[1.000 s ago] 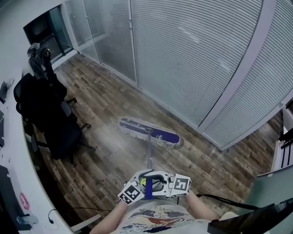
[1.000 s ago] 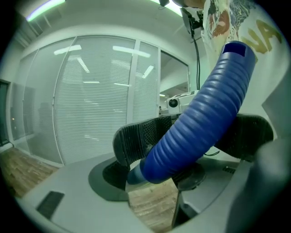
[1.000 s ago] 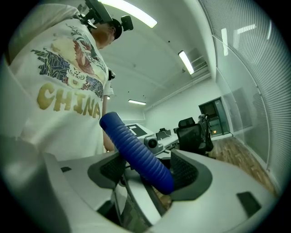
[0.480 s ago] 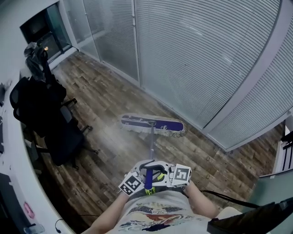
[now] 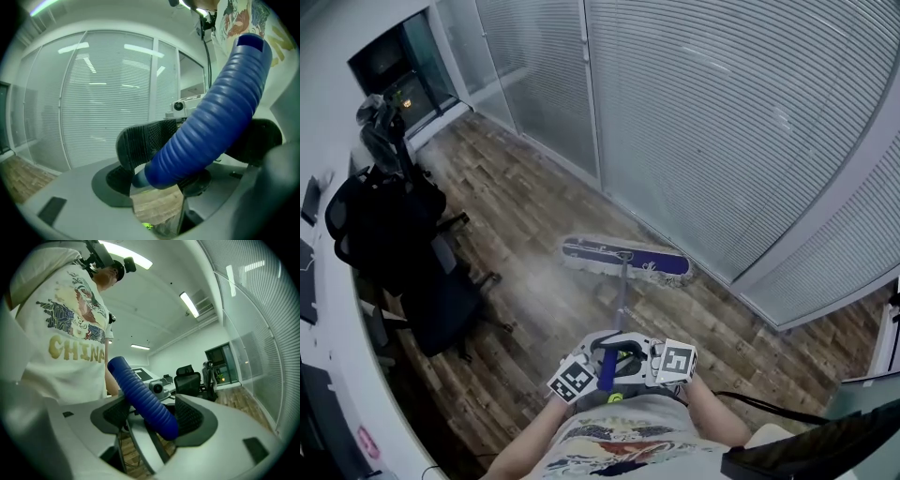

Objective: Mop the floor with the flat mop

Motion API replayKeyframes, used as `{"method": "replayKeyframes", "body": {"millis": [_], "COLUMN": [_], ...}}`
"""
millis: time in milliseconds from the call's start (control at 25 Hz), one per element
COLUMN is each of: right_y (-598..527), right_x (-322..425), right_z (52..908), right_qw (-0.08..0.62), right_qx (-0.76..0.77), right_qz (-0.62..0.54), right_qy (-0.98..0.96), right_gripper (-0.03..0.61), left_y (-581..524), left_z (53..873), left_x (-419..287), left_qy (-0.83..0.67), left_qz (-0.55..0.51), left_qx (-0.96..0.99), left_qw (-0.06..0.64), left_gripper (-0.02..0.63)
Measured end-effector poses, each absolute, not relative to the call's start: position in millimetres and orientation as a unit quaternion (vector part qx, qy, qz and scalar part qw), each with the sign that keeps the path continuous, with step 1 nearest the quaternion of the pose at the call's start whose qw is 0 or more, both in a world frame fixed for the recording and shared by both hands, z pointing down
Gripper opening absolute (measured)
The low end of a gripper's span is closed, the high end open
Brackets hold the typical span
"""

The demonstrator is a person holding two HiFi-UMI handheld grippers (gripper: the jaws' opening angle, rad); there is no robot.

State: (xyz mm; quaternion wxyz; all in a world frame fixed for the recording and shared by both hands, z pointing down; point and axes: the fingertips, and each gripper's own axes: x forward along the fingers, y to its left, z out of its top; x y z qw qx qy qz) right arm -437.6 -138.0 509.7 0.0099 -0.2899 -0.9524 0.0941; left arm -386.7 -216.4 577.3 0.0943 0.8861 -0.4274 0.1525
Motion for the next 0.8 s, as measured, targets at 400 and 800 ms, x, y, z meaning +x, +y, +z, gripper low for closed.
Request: {"method": "replayKeyframes", "body": {"millis": [400,800], "right_y": [-257,-240], "right_x": [-477,-469], "right_z": [511,519], "right_qw": [0.012,0.037], "right_qx": [-0.3,-0.307], "right_qz": [0.089,0.101], "right_qy": [-0.95,-0.945], "right_gripper": [0.282,0.282], "left_y": [-335,-317], "left_z": [572,580], "left_x": [-429,-422], "left_qy": [-0.432,-0.438], "left_qz": [0.164,0.179], "left_qx": [0.882,0.875], "left_qw": [0.093,0.098], "left_gripper": [0.229,0.228]}}
